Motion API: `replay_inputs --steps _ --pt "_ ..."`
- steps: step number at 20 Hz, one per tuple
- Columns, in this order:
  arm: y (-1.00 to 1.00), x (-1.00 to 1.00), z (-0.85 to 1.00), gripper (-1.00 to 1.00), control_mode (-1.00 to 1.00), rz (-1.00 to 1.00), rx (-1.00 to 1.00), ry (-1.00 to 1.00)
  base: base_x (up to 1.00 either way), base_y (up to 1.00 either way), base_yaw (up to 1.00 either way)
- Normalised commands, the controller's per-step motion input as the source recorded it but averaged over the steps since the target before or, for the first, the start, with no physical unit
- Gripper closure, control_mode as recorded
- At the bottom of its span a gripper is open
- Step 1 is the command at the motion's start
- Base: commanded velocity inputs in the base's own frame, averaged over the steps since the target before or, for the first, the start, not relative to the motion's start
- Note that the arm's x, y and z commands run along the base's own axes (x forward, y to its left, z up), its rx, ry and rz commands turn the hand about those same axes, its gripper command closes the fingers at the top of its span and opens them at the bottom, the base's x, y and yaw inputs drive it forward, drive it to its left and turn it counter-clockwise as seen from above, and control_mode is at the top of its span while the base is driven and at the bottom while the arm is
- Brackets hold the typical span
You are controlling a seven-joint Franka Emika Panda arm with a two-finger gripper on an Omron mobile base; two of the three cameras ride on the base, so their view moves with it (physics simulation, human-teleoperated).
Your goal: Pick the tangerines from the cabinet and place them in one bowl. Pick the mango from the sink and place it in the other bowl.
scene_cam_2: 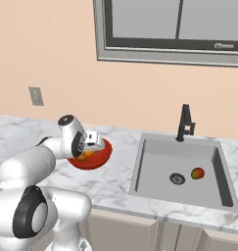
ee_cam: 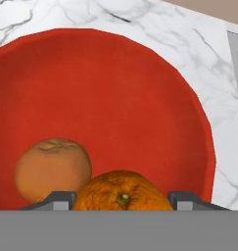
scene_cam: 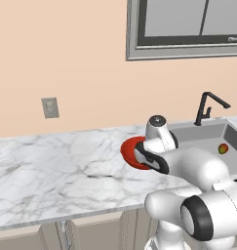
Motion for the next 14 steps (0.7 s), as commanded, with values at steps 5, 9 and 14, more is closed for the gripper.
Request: replay_inputs --steps 5,9,14 --pt "-0.11 0.06 -0.10 1.00 -1.00 0.00 0.00 0.01 0.00 0.00 0.00" --pt "-0.14 0.04 -0.01 1.00 -1.00 0.00 0.00 0.01 0.00 0.00 0.00" --pt "0.00 0.06 -0.07 1.00 -1.00 0.00 0.00 0.00 0.00 0.00 0.00"
